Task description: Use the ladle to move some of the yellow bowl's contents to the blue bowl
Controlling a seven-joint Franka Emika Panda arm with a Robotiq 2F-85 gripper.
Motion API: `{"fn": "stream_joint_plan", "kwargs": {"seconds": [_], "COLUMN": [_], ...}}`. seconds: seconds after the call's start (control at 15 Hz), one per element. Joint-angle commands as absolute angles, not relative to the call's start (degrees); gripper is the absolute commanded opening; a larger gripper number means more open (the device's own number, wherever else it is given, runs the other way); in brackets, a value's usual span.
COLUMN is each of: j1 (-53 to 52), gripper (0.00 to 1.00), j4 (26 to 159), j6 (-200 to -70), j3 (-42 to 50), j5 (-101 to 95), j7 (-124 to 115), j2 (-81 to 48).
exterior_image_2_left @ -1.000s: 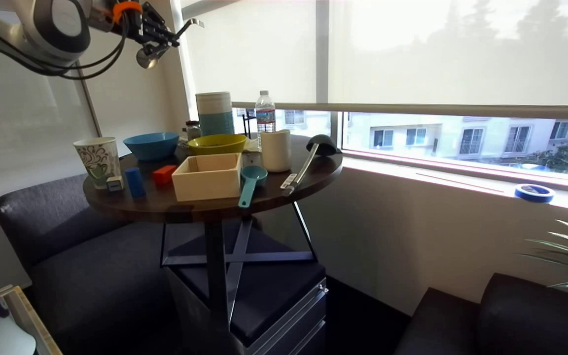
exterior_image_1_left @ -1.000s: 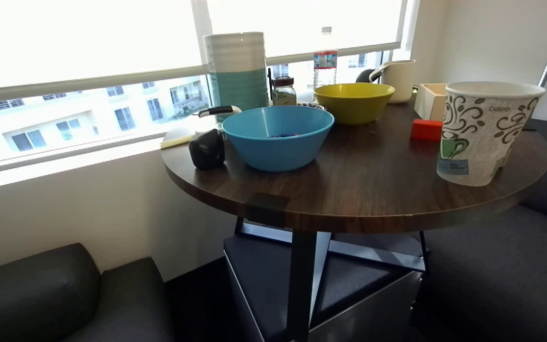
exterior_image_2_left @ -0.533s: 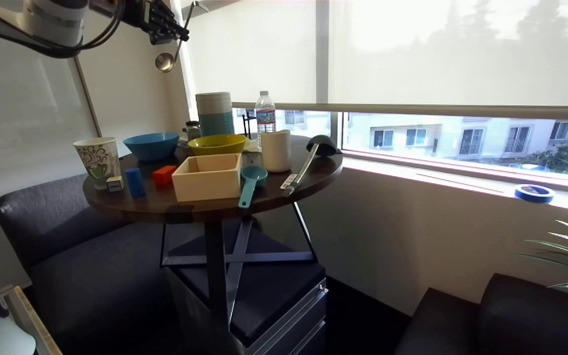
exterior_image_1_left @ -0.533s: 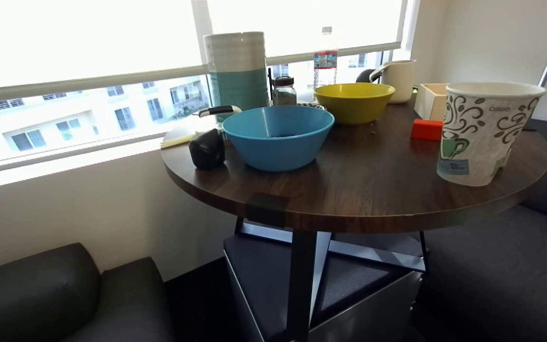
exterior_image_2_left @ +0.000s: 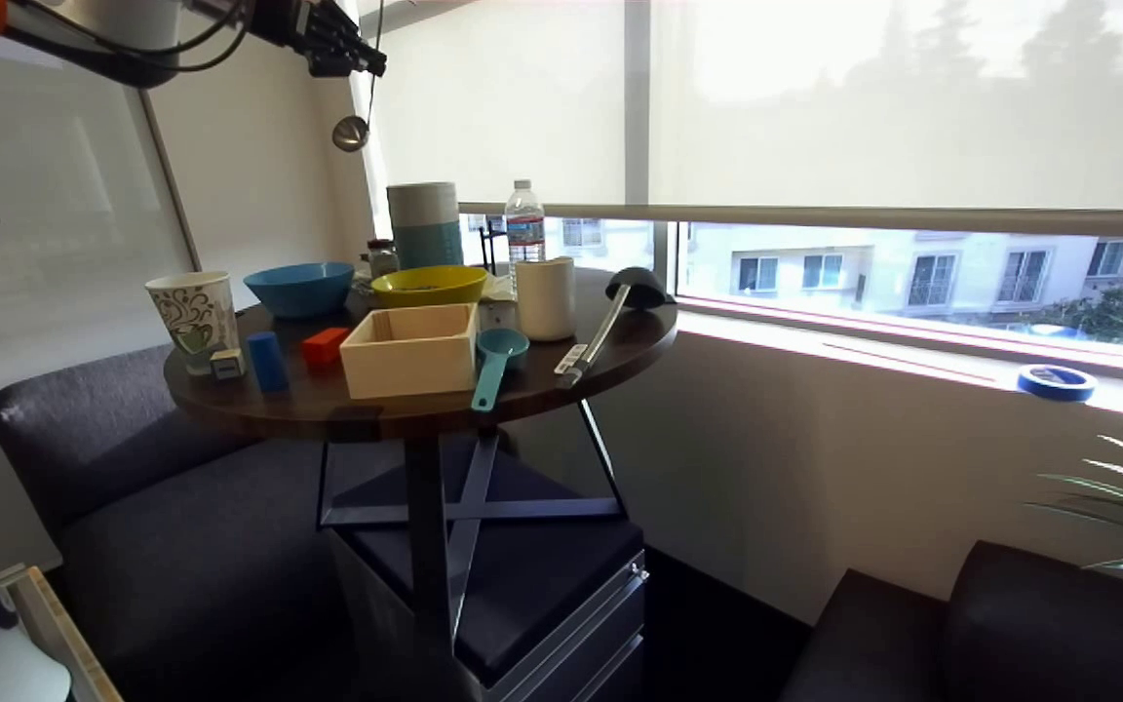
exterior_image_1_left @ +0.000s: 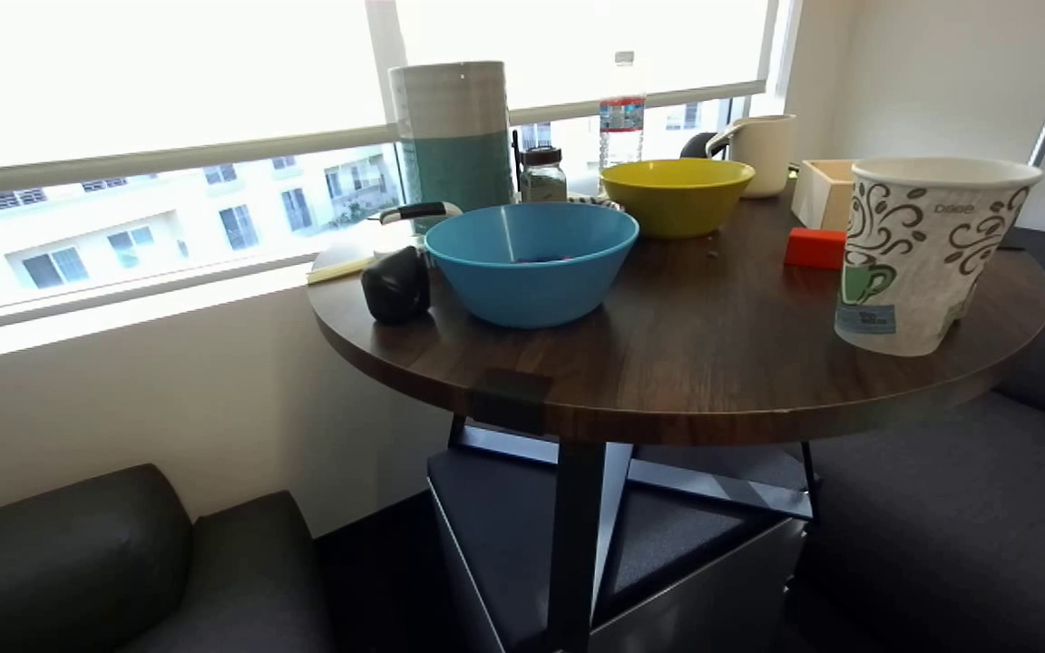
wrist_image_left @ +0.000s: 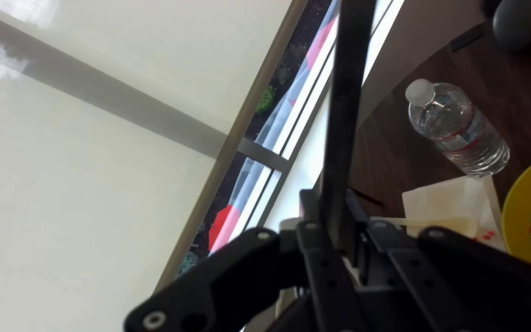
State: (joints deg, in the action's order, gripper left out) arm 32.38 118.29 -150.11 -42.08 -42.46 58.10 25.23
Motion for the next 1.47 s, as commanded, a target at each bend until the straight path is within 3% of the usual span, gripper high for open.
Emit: {"fn": "stream_joint_plan", "kwargs": {"seconds": [0.0,0.27,0.33,0.4,0.8,0.87,1.4], "j1": [24.0,10.7,7.3,4.5,1.4,1.4,-5.9], "gripper": [0.04,0.04,0.04,0.15,0.15,0.04,0.04], "j4": [108.8,101.9,107.1,106.2,106.4,106.4,97.6], "j6": [-141.3,-134.8,-136.3,-135.9,-136.1,-136.1,-131.3], "j3": [-38.9,-29.6,-25.5,-23.1,-20.2,-20.2,-14.9], "j5": [-55.3,-61.7,-60.4,-60.3,-59.9,-59.9,-70.1], "j7": [53.4,53.2,52.5,52.8,53.1,53.1,58.9], "j2": [13.3,5.0,8.9,7.7,7.4,7.4,0.0]}}
